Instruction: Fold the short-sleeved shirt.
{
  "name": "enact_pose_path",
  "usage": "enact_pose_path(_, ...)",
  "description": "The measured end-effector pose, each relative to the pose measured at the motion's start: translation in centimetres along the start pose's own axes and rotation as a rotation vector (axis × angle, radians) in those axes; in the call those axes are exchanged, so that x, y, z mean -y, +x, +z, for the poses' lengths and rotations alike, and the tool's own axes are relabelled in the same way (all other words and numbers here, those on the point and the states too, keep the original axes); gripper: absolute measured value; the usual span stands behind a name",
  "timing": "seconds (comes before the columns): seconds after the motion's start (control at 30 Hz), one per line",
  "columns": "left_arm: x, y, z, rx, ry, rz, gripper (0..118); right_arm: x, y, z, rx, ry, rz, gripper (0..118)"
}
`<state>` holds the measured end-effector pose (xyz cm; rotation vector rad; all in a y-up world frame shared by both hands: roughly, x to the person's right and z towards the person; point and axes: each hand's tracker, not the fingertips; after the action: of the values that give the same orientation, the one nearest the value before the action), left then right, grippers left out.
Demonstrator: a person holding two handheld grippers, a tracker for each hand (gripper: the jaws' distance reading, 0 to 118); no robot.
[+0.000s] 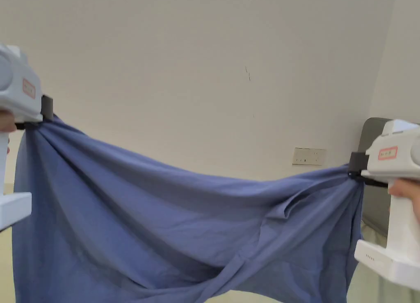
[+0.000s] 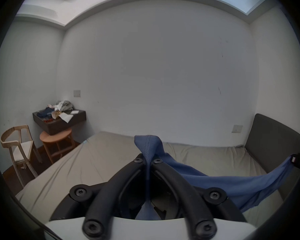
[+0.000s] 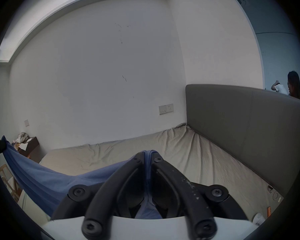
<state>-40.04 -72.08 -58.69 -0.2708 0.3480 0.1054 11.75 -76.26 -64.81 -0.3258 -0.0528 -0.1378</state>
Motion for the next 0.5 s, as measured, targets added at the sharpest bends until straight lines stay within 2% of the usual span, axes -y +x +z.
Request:
enact_pose_path(0.1, 4.3, -0.9, -0.3, 0.043, -0.083, 0.017, 3, 4.3, 1.2, 0.0, -0.028, -0.086, -0.005, 9)
enact_pose_path(0.3, 14.9, -3.7, 2.3, 0.114, -0.255, -0.049, 3, 15.0, 3.8, 2.8, -0.094, -0.266, 0.065, 9)
enact_pose_path(0.43, 21.7, -6.2, 5.3, 0.13, -0.373, -0.042, 3, 21.7, 6.0, 5.4, -0.113, -0.387, 0.019, 9)
enact_pose_path(0.5, 24.6, -7.8, 7.0, 0.132, -0.437, 0.003, 3, 24.5, 6.9, 7.1, -0.117, -0.451, 0.031, 9)
